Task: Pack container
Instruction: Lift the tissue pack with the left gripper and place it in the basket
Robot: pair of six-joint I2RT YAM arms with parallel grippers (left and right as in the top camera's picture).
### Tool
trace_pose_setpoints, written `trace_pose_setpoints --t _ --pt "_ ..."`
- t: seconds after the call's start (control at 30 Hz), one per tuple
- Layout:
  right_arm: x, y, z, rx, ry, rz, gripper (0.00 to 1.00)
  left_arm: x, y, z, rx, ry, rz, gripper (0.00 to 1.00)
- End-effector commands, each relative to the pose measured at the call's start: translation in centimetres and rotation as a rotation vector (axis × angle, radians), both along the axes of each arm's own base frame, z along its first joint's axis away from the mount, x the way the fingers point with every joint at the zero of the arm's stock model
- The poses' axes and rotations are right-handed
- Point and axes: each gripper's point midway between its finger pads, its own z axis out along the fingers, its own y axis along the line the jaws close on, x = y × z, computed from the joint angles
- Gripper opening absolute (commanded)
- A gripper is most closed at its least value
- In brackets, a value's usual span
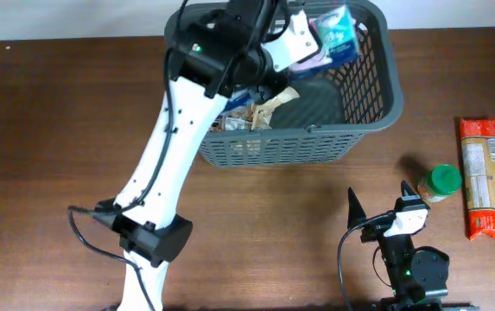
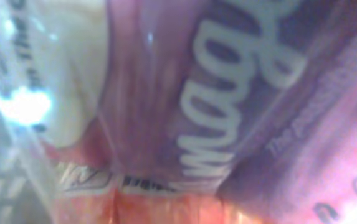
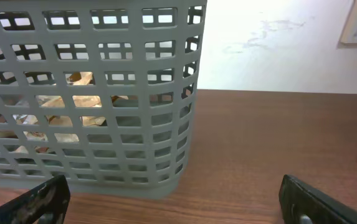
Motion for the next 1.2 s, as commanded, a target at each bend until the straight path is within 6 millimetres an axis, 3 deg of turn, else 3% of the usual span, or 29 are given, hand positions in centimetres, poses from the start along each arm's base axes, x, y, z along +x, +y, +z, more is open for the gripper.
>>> trace_pose_setpoints --t 0.0,0.27,0.37,0.53,0.57,0.6,0.63,0.73,0.87,0.97,1.17 --pt "0.0 0.0 -0.1 0.000 -0.004 0.001 0.99 0.3 0.6 -1.9 0.054 0.014 -0.010 0.02" --pt "0.0 0.0 -0.1 0.000 -0.004 0.001 0.99 -0.5 1.1 -9.0 0.148 0.150 -0.035 0.02" --pt "0.0 0.0 -0.1 0.000 -0.004 0.001 0.99 -0.8 1.1 -9.9 0.154 0.175 -0.039 0.02" --pt "0.0 0.0 -0.1 0.000 -0.004 0.001 0.99 -0.6 1.0 -9.8 0.149 0.165 -0.038 0.04" --pt "0.0 0.0 -0.1 0.000 -0.004 0.001 0.99 -0.5 0.9 -9.8 0.148 0.162 -0.038 0.19" --pt "0.0 0.0 -0.1 0.000 -0.004 0.001 0.99 -0.5 0.9 -9.7 0.147 0.161 -0.038 0.56" --pt "0.0 0.0 -0.1 0.000 -0.004 0.001 0.99 -0.4 0.9 -9.7 0.145 0.158 -0.038 0.76" --pt "0.0 0.0 -0.1 0.000 -0.004 0.001 0.99 -0.1 0.7 -9.5 0.135 0.143 -0.034 0.93" --pt "0.0 0.0 -0.1 0.000 -0.004 0.001 0.99 0.6 0.3 -8.5 0.110 0.108 -0.027 1.00" --pt "0.0 0.0 -0.1 0.000 -0.004 0.001 0.99 1.4 0.1 -6.7 0.087 0.050 -0.015 0.99" --pt "0.0 0.0 -0.1 0.000 -0.004 0.001 0.99 4.9 2.9 1.4 0.041 -0.173 0.227 0.99"
